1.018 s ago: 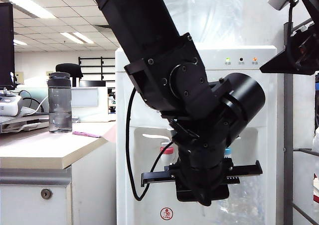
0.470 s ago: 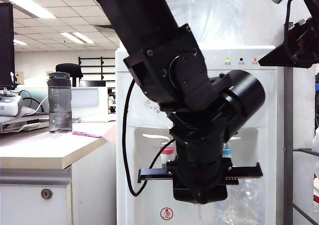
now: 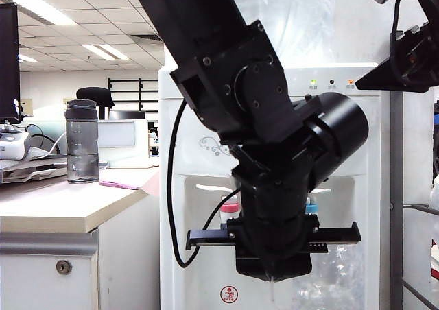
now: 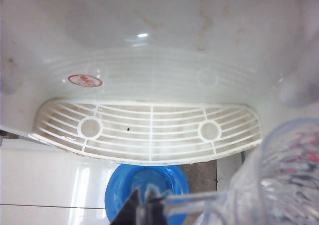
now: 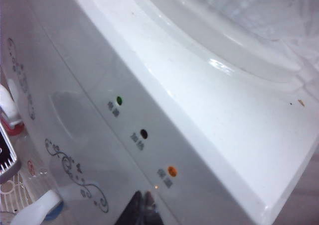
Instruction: Pick up the plastic mug from the left desk, go to the cold water outlet of the water dispenser, press the vertical switch to get some water, then put the mug back on the desk.
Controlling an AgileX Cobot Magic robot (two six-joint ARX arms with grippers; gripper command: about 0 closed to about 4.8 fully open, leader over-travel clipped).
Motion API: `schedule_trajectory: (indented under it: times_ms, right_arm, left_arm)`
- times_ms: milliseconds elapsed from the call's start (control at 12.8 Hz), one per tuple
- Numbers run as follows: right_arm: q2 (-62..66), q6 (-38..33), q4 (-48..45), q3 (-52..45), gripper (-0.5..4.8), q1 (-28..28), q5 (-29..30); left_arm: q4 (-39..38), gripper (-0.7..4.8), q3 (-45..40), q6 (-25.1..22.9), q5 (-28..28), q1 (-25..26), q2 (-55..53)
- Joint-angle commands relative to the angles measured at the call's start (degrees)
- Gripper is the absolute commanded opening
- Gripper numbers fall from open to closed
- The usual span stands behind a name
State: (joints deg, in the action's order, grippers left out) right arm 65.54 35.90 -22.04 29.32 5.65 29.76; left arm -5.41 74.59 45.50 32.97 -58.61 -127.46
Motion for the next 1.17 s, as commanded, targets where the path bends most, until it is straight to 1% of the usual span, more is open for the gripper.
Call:
schedule_trajectory:
  times_ms: [78,470,783,939,1174]
  right_arm:
    - [-0.2,-0.4,-1.8,0.3,-0.01,-0.1,0.1]
    - [-0.2,-2.5,-2.3,0.3,-0.01,-2.9,0.3]
    - [-0.2,-4.9,-3.1,0.3,-0.01,-4.5,1.1]
    - [-0.4,-9.4,-5.6,0.3,-0.01,-5.0,1.9]
    - [-1.8,-13.5,-8.4,0.3,-0.01,-5.0,1.9]
  left_arm:
    - [0.0,-0.06,0.3,0.7,0.4,-1.5,1.7]
    - [-0.5,-0.06,0.3,1.7,0.8,-3.7,3.5]
    - [-1.7,-0.06,0.3,1.9,3.4,-5.1,5.4]
    - [-2.0,-0.06,0.2,1.9,3.5,-5.2,7.3]
    - [-2.7,-0.06,0.2,1.8,3.5,-5.2,9.8]
